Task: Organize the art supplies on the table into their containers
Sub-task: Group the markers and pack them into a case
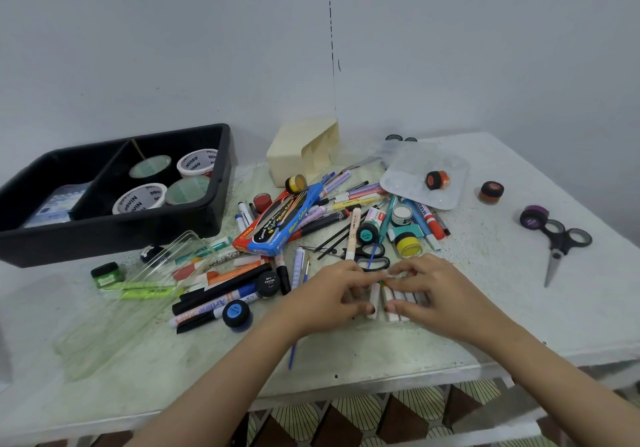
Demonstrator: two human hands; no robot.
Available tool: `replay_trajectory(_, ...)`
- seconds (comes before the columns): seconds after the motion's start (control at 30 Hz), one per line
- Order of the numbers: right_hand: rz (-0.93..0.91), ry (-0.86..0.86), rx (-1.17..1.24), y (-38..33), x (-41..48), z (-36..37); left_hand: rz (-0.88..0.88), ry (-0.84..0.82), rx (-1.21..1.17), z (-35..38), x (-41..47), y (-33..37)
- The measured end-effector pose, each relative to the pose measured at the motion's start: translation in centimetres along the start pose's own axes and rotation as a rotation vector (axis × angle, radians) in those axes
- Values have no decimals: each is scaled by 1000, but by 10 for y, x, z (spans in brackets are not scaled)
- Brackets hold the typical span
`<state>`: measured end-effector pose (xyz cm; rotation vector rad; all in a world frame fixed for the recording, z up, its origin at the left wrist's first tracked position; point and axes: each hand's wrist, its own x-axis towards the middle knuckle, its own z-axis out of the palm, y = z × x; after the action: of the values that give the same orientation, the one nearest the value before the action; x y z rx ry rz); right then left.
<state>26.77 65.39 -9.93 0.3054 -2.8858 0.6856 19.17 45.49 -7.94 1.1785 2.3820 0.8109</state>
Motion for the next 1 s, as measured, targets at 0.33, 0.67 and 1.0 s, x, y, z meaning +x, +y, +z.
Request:
replay_trajectory(0.33, -46, -86, 23, 3, -4, -7, 15, 217, -11, 14, -3, -3)
replay_trajectory(0.67, -17, -200, 87, 14, 4, -12, 79, 326, 64, 26, -5, -6)
replay_trajectory(1.0, 27, -161, 156, 15, 2, -10, 208, 344, 202, 27, -8, -8)
